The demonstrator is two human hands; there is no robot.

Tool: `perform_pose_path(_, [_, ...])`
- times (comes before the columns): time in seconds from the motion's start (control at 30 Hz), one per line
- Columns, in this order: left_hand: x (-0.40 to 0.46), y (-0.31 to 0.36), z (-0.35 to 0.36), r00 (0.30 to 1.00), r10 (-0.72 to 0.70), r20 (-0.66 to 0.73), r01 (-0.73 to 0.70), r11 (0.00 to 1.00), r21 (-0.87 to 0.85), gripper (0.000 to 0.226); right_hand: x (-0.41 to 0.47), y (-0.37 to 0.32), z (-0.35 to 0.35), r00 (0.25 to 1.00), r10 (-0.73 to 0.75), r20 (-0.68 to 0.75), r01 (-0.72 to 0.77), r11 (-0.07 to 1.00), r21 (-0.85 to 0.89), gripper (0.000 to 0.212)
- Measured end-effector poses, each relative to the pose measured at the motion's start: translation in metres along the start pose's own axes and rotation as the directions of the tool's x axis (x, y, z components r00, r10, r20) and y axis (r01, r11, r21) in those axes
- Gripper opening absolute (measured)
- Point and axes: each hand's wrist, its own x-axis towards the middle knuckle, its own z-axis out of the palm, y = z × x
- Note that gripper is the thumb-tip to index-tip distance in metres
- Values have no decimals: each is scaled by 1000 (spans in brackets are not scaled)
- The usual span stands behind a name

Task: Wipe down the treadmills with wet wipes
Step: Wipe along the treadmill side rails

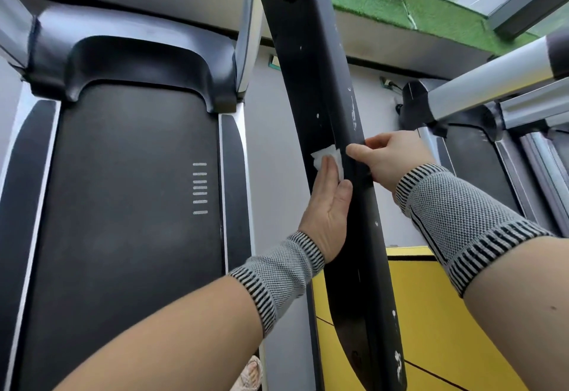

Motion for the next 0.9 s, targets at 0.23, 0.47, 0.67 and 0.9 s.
perform_pose_path(0.23, [49,27,-18,997,14,-73,-16,1000,-26,65,4,4,2,1000,-3,-1,3,999,39,40])
perform_pose_path(0.47, [25,-9,-4,992,-124,-37,118,984,-136,87,5,4,0,999,-33,10,32,999,23,33])
perform_pose_path(0.67, [76,-2,-19,980,-147,-134,116,970,-213,95,13,7,-4,996,-12,89,4,996,94,29])
perform_pose_path(0.9, [70,-27,-15,953,-273,-131,241,947,-214,104,27,-18,-20,990,-54,130,43,995,89,57])
